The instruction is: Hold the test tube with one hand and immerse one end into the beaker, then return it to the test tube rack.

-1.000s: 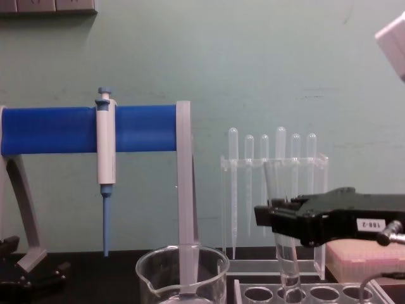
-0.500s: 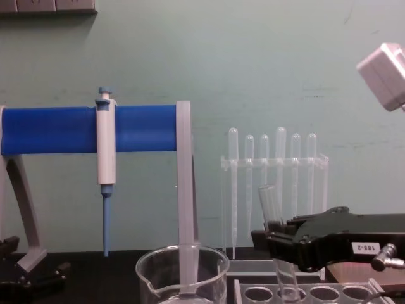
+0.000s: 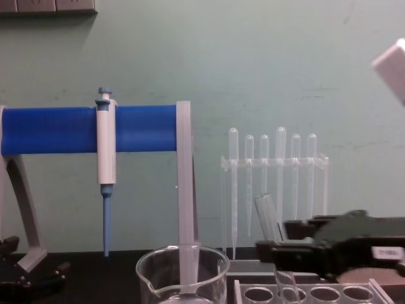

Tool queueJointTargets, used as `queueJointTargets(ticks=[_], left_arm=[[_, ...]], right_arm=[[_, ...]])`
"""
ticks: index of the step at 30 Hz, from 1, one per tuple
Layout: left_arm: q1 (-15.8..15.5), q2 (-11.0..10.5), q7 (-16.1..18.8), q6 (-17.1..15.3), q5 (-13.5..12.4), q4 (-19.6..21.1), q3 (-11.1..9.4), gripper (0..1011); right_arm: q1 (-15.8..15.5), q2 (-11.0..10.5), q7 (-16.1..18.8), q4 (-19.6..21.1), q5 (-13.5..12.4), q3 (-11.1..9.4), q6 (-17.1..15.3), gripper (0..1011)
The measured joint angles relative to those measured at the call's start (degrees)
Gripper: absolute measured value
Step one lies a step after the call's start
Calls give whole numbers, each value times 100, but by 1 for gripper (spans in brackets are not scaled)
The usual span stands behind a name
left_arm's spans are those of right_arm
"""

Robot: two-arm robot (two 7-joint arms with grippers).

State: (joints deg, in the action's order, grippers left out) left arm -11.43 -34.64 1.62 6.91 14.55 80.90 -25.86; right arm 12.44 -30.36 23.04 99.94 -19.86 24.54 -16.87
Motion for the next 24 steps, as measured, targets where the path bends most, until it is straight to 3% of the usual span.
queueJointTargets(ticks=[6, 10, 13, 15, 18, 21, 22, 23, 24], left_arm=[[0, 0, 0, 0, 0, 0, 0, 1000], [0, 0, 0, 0, 0, 0, 0, 1000], [0, 0, 0, 0, 0, 0, 0, 1000], [0, 0, 0, 0, 0, 0, 0, 1000], [0, 0, 0, 0, 0, 0, 0, 1000], [0, 0, 0, 0, 0, 0, 0, 1000], [0, 0, 0, 0, 0, 0, 0, 1000], [0, 0, 0, 0, 0, 0, 0, 1000], [0, 0, 0, 0, 0, 0, 0, 1000]], right_arm=[[-622, -330, -197, 621, -170, -379, -236, 795], [-1122, -525, -415, 988, -318, -800, -279, 921], [-1377, -547, -664, 1033, -330, -1131, -189, 997], [-1446, -505, -826, 958, -281, -1262, -105, 1004], [-1481, -352, -1203, 705, 8, -1401, 148, 1004], [-1440, -150, -1546, 300, 342, -1439, 545, 1004], [-1401, -31, -1709, 51, 503, -1452, 820, 1004], [-1401, -31, -1709, 51, 503, -1452, 820, 1004], [-1361, 104, -1861, -225, 655, -1461, 1126, 1004]])
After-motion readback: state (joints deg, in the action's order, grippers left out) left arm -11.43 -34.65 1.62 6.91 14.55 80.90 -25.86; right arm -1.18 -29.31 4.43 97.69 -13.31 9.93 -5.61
